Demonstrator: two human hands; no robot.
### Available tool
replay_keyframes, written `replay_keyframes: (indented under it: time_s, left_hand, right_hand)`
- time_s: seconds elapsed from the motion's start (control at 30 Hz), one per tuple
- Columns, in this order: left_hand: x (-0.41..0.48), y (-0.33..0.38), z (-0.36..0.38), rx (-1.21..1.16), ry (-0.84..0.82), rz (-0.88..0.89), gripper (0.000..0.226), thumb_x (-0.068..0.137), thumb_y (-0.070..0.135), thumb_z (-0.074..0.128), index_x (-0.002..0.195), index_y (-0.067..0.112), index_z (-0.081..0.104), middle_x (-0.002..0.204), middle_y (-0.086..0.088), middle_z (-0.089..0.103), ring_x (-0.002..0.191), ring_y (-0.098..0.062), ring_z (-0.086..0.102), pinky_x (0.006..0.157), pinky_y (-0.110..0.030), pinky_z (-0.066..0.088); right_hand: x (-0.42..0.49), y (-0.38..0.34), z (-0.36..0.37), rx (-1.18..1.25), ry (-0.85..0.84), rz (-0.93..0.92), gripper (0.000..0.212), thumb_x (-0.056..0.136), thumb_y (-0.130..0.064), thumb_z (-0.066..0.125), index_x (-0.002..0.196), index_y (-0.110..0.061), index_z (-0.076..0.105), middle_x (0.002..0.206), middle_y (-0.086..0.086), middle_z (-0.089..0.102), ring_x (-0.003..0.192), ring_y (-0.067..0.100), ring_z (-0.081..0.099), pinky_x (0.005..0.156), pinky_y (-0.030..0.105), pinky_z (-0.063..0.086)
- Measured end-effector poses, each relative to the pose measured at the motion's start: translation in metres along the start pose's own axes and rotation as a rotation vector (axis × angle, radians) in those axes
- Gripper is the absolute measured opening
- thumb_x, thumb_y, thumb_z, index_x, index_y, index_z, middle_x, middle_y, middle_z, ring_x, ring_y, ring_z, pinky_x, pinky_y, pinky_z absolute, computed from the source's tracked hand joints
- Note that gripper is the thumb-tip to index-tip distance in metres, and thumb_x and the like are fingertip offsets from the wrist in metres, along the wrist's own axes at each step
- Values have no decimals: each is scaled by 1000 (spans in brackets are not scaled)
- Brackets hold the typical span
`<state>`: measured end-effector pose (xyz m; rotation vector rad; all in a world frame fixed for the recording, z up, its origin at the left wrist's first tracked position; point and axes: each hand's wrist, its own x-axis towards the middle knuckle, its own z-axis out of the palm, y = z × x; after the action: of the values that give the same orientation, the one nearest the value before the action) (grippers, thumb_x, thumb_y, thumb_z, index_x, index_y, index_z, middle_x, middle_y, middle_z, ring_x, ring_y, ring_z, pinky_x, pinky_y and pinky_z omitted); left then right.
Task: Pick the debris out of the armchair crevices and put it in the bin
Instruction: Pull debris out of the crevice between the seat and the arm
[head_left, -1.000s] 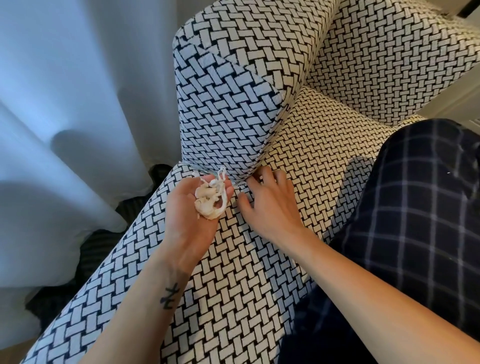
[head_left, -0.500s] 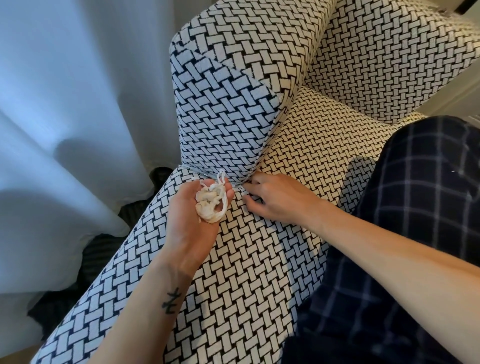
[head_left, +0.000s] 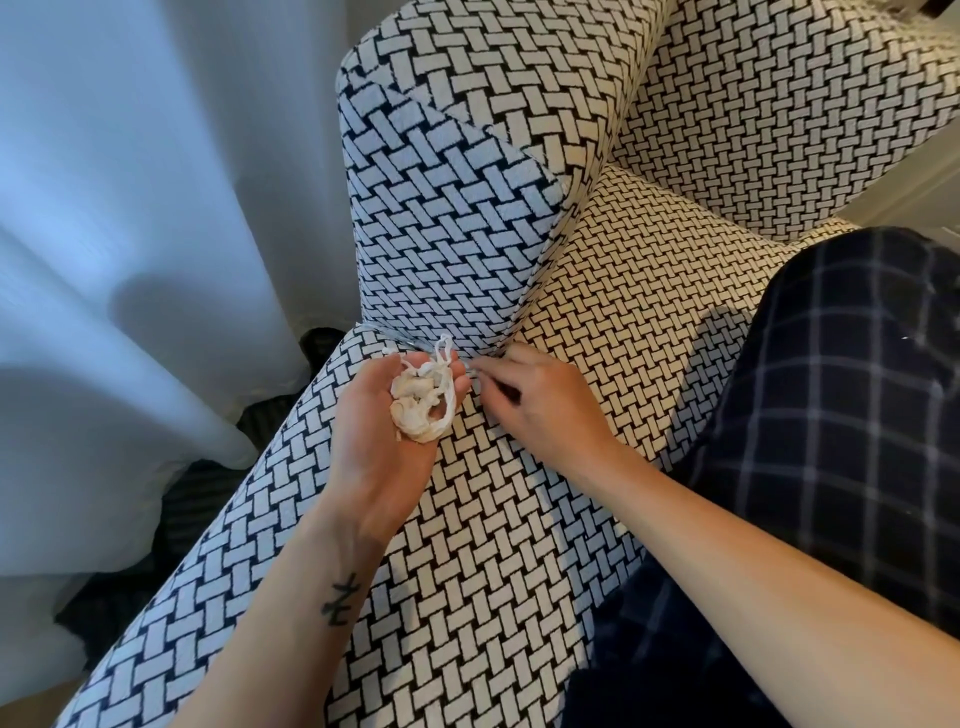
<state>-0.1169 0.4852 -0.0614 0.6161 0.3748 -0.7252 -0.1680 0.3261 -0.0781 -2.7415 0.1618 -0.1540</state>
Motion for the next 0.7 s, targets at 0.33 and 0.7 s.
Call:
replay_keyframes:
  time_s: [0.33, 0.7]
  left_hand:
    - [1, 0, -1, 4, 2, -3, 21, 102, 16, 44, 94, 4, 59, 107, -20, 67, 100, -29, 68, 84, -36, 57]
    - [-1, 2, 3, 0, -12, -2, 22, 101, 15, 43, 92, 3, 59, 93, -18, 69, 85, -26, 70, 80, -35, 59]
  right_hand:
    - [3, -17, -2, -70, -16, 205, 29, 103, -36, 54, 113, -18, 75, 88, -4, 52, 69, 10, 48, 53, 18, 30]
    - [2, -53, -4, -243, -132, 283, 25, 97, -3, 55, 121, -7, 64, 118, 12, 59, 91, 25, 66, 71, 29, 50]
